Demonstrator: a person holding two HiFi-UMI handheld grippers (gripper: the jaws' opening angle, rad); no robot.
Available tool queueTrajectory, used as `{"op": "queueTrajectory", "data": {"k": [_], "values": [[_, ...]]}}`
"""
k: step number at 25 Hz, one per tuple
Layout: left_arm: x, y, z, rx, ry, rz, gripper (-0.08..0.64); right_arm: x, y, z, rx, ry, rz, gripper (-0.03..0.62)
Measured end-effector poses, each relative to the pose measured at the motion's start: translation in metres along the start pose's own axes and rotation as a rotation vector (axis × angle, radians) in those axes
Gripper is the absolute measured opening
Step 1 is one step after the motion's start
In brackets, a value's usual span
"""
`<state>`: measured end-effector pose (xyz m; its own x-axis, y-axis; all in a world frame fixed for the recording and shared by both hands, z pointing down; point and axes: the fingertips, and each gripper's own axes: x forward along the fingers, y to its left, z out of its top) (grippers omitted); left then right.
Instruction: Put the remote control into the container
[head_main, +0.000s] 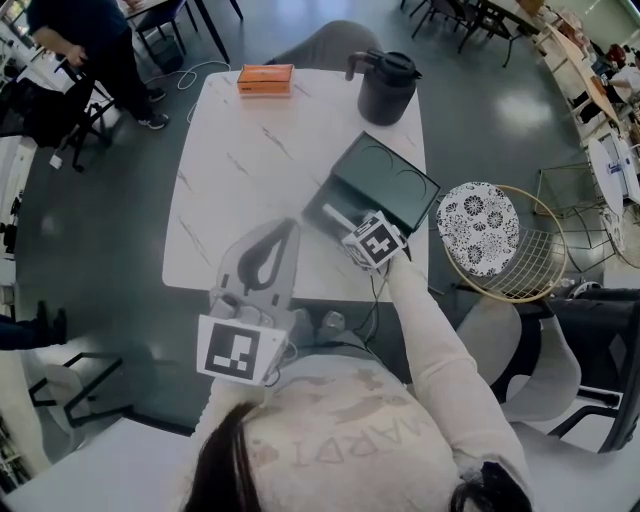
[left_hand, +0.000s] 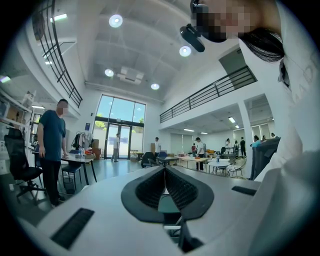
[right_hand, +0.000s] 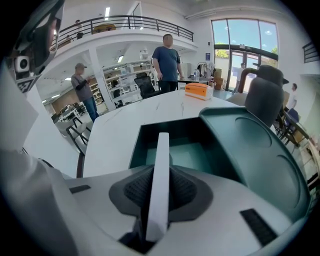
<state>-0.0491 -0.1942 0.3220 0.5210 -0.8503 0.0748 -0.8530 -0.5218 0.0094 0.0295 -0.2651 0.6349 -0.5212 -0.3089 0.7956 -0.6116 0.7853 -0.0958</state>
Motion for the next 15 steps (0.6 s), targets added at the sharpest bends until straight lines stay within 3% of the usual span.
{"op": "queueTrajectory", "data": {"k": [10,15], "values": [[0.0061,0.0027,-0.0022,0.0,0.012,0.003,0.014,0.0036,0.0005,0.0026,-0.032,0.002,0.029,0.086],[0.0096,0.0044,-0.0023,0.001,0.012,0.001,0.014,-0.0009,0.0025,0.0082,0.01,-0.031,0.072,0.106]]}}
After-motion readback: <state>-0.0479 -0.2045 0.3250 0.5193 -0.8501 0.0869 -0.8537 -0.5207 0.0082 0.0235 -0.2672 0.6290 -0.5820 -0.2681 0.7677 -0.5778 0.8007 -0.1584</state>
